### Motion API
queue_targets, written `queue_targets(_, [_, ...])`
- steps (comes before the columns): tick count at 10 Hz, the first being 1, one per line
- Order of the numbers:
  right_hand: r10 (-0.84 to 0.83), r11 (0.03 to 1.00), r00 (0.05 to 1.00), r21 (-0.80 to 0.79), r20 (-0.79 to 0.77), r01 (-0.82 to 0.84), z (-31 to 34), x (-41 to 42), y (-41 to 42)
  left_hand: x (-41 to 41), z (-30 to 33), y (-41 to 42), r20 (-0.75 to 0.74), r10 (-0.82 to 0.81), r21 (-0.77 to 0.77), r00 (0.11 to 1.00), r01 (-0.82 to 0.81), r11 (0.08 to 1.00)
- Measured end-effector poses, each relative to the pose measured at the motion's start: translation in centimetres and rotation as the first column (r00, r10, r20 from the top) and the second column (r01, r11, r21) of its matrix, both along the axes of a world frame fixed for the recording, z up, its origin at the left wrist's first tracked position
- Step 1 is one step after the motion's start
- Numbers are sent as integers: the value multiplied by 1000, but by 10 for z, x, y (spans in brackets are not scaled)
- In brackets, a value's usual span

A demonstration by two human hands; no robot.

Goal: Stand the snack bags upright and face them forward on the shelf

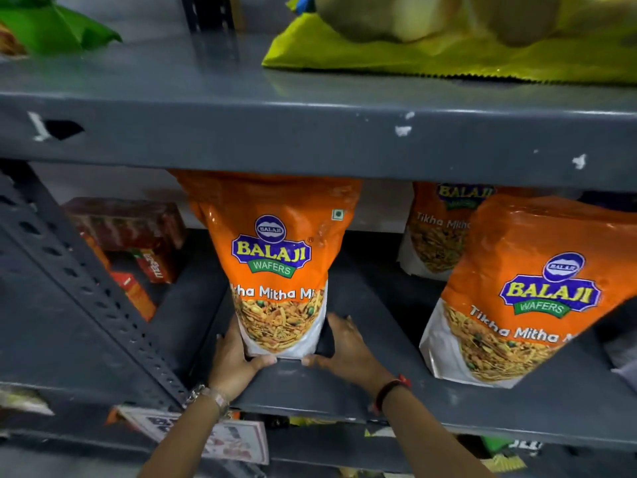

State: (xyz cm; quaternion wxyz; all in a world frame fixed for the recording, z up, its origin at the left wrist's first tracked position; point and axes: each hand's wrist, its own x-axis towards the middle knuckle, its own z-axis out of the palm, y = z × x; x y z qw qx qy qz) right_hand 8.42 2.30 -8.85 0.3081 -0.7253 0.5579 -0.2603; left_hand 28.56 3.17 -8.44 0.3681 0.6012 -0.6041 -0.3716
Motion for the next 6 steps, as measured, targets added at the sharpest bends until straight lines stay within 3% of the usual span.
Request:
queue_targets(5, [8, 998, 999, 56, 51, -11, 8, 1, 10, 6, -8, 8, 101, 13, 52, 995, -18, 998])
queue_targets(6, [-19, 999, 978, 51, 208, 8, 7, -1, 12, 1, -6, 14, 46, 44, -43, 998, -42, 998])
